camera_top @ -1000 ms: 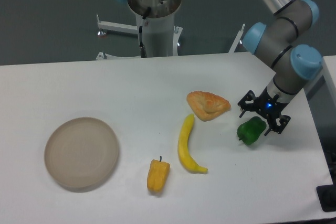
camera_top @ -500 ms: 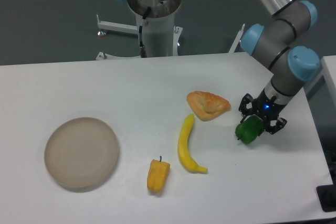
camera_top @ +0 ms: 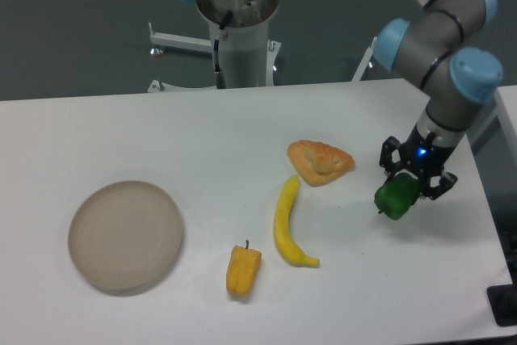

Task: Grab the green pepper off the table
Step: 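Lift the grasped green pepper up off the table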

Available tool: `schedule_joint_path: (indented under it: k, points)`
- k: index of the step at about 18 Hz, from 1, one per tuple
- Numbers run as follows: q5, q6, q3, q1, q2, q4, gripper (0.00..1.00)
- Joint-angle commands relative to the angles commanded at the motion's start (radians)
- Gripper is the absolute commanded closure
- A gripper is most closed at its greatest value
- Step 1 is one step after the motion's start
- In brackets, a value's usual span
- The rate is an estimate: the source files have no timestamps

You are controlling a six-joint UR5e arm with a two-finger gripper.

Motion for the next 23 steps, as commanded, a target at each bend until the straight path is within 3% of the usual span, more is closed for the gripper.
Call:
schedule_joint_path:
  k: [4,9,23]
  points:
    - [0.083,0.051,0.0,-0.031,0.037,0.002,0.68]
    - [0.268,0.068,0.046,-0.129,0.02,0.002,0.68]
    - [0.273,0.069,0.071,-0.164,-0.024,0.049,0.68]
